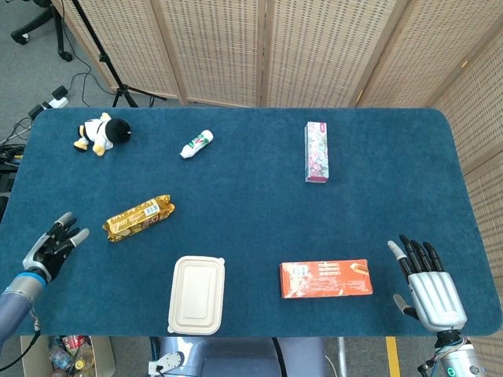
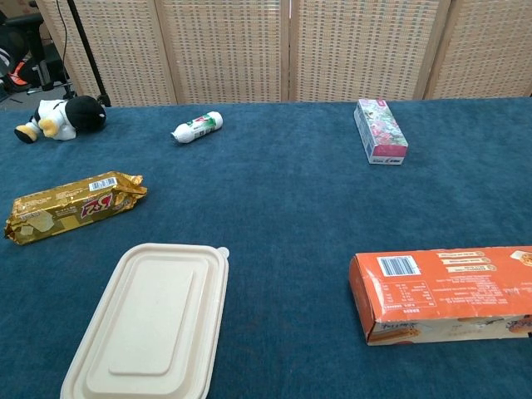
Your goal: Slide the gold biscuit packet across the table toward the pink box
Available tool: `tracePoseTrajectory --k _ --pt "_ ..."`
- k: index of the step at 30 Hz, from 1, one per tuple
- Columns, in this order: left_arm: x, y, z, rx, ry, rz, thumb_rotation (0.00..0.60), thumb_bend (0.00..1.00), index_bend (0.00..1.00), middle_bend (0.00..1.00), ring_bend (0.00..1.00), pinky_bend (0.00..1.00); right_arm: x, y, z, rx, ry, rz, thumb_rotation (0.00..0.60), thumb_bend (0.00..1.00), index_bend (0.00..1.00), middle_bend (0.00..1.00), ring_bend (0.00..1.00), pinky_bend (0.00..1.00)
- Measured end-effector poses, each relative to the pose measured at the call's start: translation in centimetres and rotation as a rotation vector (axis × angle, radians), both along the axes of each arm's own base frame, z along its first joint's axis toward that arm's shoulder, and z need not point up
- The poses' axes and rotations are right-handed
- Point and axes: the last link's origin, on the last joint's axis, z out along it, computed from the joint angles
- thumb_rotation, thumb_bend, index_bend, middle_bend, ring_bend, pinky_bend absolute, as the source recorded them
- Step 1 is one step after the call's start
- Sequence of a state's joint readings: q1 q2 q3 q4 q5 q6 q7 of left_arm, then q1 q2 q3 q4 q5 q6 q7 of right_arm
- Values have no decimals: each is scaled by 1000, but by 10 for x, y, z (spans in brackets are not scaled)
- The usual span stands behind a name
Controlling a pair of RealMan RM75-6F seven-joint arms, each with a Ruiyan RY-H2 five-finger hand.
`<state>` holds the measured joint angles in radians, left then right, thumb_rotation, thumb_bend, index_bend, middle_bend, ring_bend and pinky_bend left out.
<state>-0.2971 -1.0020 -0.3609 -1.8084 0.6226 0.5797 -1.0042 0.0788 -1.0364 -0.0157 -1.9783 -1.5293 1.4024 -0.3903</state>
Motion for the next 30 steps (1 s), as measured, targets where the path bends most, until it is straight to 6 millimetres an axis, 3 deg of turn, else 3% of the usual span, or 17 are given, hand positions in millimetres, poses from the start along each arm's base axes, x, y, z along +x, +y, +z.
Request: tracePoseTrajectory --k 12,30 --pt "8 18 -18 -24 9 -29 600 299 0 0 0 0 -1 0 -1 5 -2 -2 600 260 7 0 0 0" --pt "14 27 -47 -2 69 -65 600 299 0 0 0 0 1 1 -5 28 -2 2 600 260 7 0 0 0"
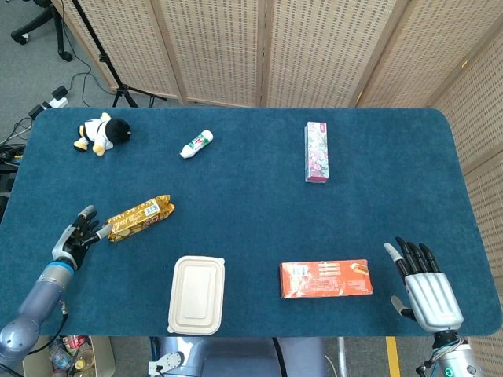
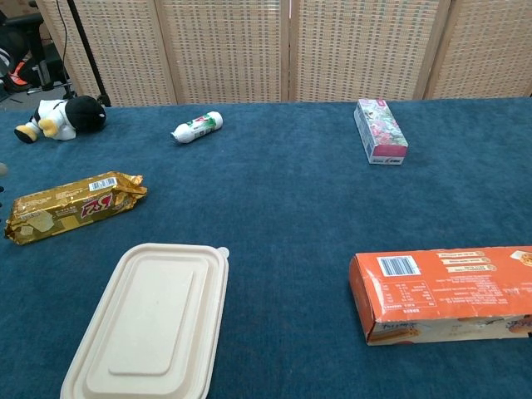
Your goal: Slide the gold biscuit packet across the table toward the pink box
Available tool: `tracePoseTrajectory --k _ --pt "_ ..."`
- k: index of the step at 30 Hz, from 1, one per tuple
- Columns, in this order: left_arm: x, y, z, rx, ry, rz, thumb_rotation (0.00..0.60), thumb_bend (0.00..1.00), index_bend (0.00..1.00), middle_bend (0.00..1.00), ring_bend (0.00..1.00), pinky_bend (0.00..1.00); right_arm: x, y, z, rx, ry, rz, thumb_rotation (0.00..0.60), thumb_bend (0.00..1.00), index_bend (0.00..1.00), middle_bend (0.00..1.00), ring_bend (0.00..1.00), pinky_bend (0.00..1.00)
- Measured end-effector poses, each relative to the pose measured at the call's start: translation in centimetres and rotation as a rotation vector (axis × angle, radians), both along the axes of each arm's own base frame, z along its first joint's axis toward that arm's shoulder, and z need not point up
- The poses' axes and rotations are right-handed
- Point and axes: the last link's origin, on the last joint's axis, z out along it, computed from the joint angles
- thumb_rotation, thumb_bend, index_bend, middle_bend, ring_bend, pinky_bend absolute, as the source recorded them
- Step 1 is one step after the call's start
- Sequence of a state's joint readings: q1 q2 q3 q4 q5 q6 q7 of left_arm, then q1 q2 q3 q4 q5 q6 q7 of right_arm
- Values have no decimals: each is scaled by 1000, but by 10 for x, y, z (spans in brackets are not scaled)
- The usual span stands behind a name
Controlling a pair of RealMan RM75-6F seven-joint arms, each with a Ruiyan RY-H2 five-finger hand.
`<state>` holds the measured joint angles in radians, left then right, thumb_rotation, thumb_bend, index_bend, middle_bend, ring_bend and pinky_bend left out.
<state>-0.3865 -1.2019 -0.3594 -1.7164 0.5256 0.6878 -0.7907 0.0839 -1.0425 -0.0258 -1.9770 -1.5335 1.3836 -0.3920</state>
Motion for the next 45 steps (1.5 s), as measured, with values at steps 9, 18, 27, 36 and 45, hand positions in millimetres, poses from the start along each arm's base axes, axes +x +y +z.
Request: tracePoseTrajectory --k 9,18,27,36,45 --pt "15 12 -16 13 28 -48 600 300 0 0 0 0 1 0 -2 9 -4 5 600 260 7 0 0 0" --pt "21 18 -22 17 13 -46 600 300 0 0 0 0 1 0 -3 16 -8 7 600 260 7 0 0 0" --pt "36 31 -31 23 6 -87 600 300 0 0 0 0 -3 -4 -10 43 -2 -11 600 260 7 0 0 0" --pt "49 44 -39 21 1 -109 600 301 0 0 0 0 -7 -9 -12 48 0 -29 600 260 7 0 0 0" --pt "67 50 -57 -2 -17 -131 600 300 0 0 0 0 -10 -12 -16 63 1 -42 600 260 7 0 0 0"
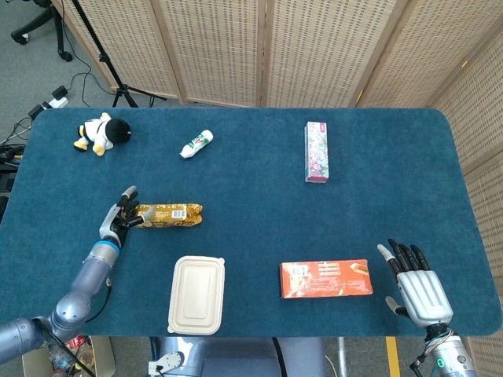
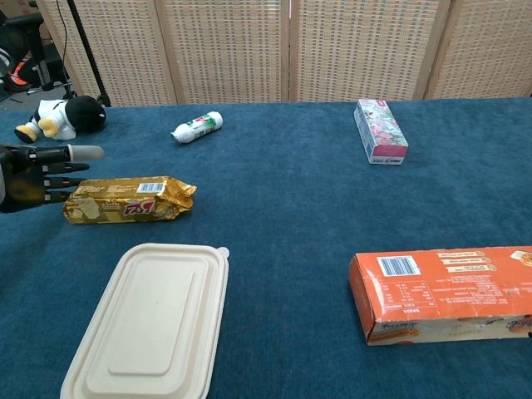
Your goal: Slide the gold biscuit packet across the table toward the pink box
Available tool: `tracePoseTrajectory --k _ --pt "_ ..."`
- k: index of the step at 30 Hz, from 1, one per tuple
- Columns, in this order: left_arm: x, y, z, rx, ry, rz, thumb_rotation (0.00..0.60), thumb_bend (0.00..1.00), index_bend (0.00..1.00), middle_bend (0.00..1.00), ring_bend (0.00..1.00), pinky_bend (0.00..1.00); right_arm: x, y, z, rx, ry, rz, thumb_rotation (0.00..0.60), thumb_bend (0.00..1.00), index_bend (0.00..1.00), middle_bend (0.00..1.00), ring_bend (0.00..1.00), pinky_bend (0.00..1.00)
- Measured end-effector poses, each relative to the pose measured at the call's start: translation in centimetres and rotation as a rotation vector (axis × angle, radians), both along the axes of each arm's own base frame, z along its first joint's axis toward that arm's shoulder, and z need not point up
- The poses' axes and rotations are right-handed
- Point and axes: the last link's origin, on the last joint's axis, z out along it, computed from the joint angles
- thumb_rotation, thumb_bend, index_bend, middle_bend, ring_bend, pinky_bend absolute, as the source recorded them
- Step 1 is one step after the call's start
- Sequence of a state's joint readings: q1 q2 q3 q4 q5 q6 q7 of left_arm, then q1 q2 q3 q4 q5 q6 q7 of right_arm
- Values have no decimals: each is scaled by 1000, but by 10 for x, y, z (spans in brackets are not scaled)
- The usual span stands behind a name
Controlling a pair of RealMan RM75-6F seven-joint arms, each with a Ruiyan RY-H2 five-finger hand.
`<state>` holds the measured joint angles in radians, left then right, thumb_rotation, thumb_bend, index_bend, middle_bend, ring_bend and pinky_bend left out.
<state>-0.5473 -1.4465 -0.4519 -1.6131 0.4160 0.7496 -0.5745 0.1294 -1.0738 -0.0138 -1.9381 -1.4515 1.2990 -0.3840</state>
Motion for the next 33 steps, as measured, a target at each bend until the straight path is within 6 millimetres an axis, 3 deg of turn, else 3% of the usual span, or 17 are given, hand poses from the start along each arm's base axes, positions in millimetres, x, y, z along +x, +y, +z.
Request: tracePoseTrajectory --k 21,33 --pt "34 -12 -9 -43 -51 -47 600 300 0 0 0 0 3 0 -1 3 -8 10 600 260 7 0 0 0" --pt "52 -18 -24 -75 -70 -69 600 301 0 0 0 0 3 0 1 0 -18 10 600 260 7 0 0 0"
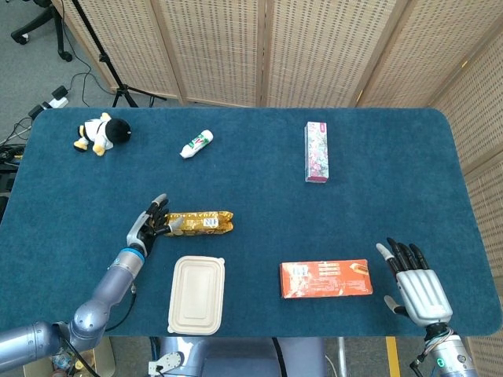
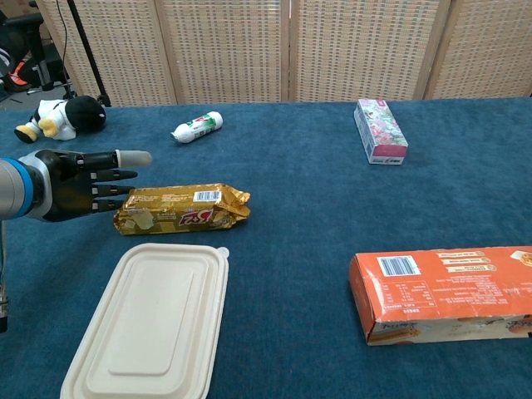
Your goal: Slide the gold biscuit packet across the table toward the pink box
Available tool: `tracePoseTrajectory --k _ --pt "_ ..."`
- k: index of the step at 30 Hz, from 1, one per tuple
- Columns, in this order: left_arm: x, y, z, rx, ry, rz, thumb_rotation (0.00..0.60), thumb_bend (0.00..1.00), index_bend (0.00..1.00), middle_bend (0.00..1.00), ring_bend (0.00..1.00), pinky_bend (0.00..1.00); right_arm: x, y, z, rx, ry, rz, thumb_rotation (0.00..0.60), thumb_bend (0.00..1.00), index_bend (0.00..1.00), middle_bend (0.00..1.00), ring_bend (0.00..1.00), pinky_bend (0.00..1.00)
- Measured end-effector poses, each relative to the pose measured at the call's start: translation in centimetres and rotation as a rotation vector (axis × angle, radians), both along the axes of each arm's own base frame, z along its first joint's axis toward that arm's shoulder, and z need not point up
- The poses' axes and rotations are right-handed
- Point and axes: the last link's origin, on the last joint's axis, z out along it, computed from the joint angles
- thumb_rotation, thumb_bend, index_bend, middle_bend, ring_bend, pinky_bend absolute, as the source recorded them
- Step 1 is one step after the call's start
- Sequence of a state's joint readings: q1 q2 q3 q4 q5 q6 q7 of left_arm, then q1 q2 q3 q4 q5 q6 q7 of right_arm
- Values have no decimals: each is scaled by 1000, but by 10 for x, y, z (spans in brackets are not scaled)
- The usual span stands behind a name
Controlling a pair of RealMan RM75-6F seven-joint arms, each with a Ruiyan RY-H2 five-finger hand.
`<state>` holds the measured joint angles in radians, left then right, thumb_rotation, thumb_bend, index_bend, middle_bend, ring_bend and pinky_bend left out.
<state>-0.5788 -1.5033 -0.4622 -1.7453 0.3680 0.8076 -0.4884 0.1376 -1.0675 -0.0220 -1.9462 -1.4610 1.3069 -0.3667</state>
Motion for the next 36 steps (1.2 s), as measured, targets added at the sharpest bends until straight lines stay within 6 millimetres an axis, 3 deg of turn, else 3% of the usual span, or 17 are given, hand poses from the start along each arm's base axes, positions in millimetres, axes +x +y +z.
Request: tracePoseTrajectory --k 36 --pt "57 -9 -23 -47 -68 -86 600 300 0 0 0 0 1 0 3 -3 -14 4 600 260 7 0 0 0"
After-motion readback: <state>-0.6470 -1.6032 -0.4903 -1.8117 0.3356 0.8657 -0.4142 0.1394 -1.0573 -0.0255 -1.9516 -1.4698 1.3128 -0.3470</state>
